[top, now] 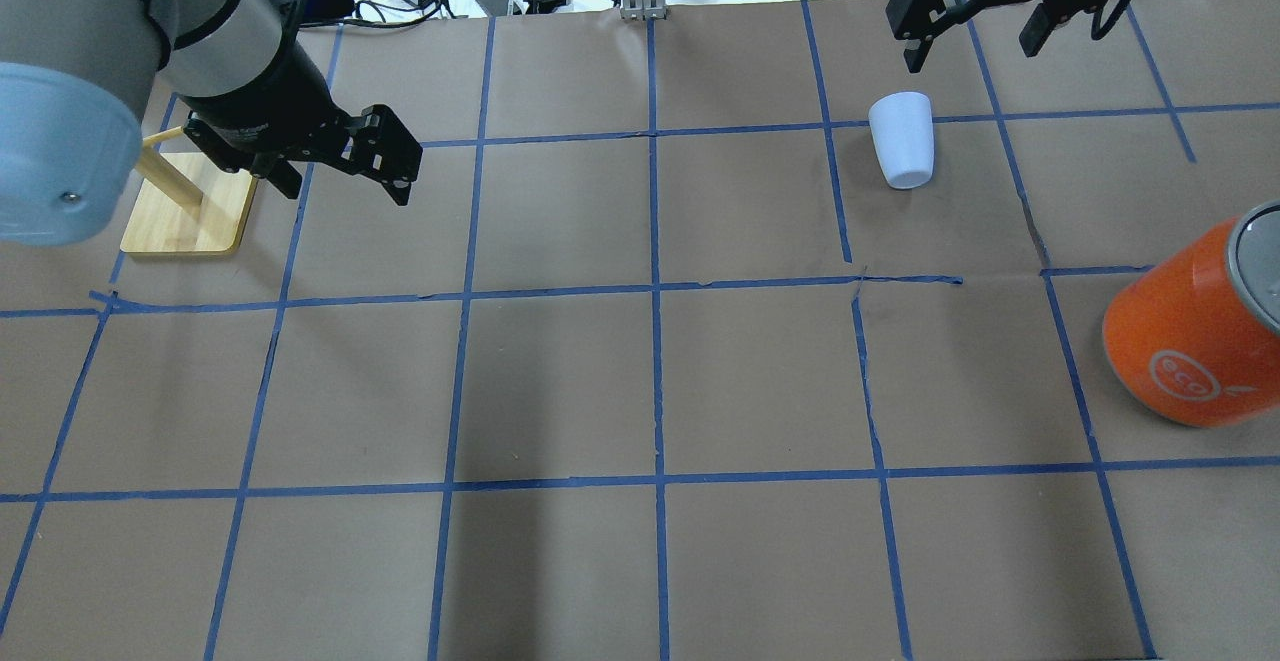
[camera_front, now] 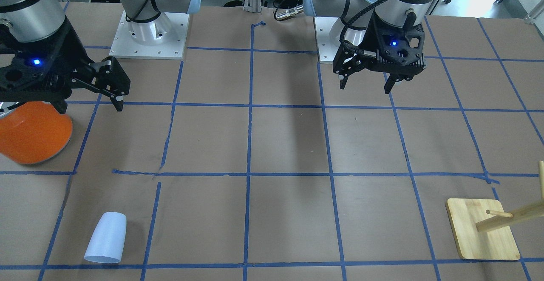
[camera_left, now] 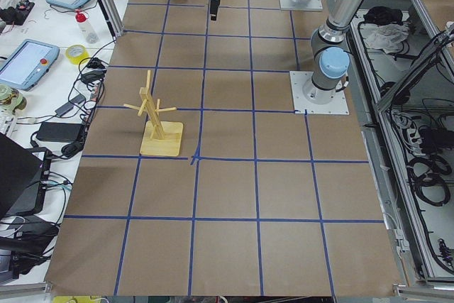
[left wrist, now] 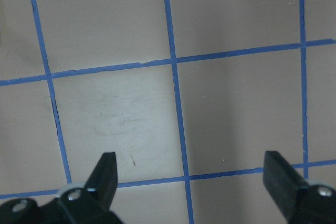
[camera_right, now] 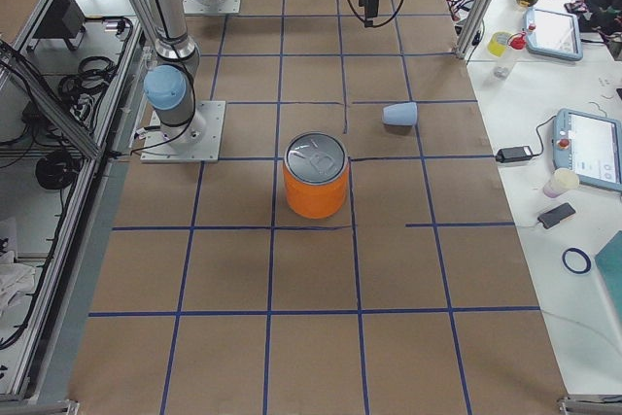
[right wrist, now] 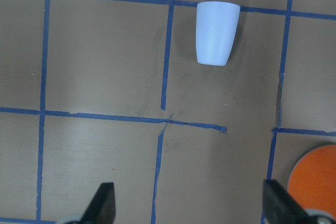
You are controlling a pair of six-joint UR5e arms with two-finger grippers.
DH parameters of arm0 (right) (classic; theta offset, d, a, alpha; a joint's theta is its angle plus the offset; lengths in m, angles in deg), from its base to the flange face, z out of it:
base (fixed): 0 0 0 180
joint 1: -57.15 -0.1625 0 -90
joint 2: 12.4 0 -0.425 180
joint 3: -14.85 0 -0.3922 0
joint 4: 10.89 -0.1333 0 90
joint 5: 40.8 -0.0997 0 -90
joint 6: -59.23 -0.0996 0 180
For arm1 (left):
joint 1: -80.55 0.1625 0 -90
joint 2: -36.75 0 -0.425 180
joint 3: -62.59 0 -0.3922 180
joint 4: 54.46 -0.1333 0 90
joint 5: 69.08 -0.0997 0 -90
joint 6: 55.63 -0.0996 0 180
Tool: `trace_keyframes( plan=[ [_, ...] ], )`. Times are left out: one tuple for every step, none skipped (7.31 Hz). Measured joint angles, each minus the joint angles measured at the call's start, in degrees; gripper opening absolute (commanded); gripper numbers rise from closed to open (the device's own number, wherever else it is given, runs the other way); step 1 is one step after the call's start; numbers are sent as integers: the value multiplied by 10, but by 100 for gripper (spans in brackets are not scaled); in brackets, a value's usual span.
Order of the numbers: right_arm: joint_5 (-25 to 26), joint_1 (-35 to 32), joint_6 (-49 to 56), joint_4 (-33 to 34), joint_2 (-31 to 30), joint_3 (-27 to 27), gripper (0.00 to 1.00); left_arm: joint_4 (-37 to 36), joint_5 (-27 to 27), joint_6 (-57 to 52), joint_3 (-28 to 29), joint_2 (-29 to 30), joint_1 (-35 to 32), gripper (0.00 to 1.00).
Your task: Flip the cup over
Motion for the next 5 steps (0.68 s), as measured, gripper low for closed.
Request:
trace_keyframes(
  plan=[
    [4,6,1,9,20,2,100,0,0,-1,0,0,0,100],
    [4,22,3,33,53,0,100,0,0,-1,0,0,0,100],
    [1,40,8,73,96,-5,100,0,0,-1,-1,0,0,100],
    [-2,50,16,137,145,-15,100,0,0,-1,-1,0,0,100],
    [-15,55,27,203,188,-28,100,0,0,-1,-1,1,0,100]
  ],
)
